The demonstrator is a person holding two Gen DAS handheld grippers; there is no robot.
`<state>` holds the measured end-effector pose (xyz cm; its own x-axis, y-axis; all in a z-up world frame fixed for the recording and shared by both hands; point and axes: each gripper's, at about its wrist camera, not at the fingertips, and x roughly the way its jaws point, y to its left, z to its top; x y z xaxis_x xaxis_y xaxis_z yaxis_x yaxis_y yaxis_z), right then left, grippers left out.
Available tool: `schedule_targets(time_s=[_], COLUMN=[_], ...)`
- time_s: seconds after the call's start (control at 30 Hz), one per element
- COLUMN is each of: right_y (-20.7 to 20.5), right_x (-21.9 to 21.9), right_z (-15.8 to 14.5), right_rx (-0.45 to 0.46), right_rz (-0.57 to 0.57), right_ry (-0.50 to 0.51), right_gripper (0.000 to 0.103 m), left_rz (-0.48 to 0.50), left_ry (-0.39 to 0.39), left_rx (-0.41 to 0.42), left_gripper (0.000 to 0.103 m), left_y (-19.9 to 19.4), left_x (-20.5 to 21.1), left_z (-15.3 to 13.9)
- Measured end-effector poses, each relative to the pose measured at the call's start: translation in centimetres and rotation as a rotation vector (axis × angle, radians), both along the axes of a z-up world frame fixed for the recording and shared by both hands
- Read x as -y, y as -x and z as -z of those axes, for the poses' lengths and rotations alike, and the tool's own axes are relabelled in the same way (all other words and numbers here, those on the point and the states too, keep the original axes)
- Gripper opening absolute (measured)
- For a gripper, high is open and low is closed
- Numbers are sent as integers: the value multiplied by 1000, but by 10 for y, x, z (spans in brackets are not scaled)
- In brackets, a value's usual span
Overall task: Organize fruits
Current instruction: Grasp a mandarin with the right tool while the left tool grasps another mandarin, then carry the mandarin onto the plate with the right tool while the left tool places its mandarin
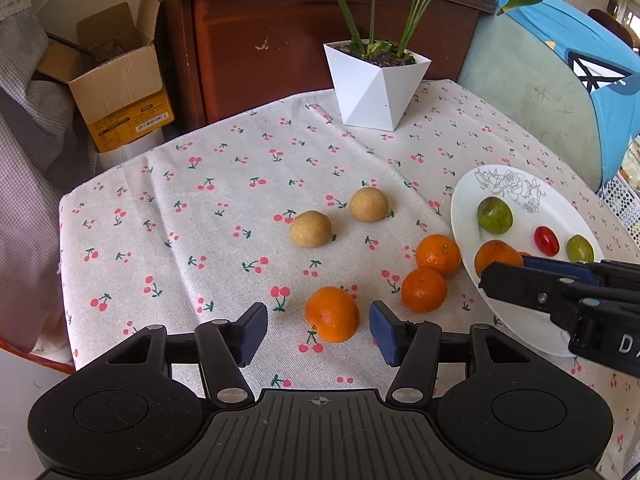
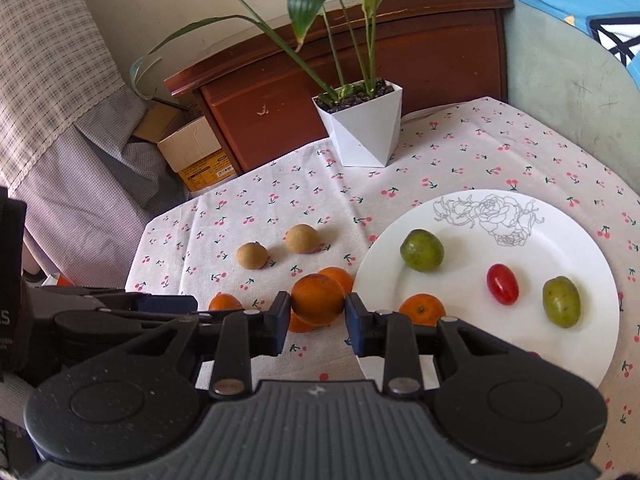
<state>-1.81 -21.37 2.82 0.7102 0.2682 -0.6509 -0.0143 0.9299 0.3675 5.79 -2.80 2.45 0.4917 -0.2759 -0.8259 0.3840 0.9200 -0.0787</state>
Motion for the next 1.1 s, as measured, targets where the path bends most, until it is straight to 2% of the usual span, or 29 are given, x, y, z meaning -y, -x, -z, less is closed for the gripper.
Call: schedule_targets(time_s=[0.2,0.23,0.6,0.83,1.1], right_y=[0,0,1,6,11], right_x=[9,10,47,80,105], right_z=[-4,-4,-20,-33,-33], right_rx=[4,5,48,91,72], right_rz=[35,40,131,222,306], right_ry=[-12,-15,-68,-106,-121], right_gripper=[30,30,30,30,30], left_rz=[36,39,29,75,137], left_ry=[-8,-2,65,138,203], left_rx=[8,9,48,75,87], left_gripper=[28,27,27,27,27], left_y=[2,3,1,7,16], left_x=[8,9,22,49,85], left_z=[5,5,-16,-33,-40])
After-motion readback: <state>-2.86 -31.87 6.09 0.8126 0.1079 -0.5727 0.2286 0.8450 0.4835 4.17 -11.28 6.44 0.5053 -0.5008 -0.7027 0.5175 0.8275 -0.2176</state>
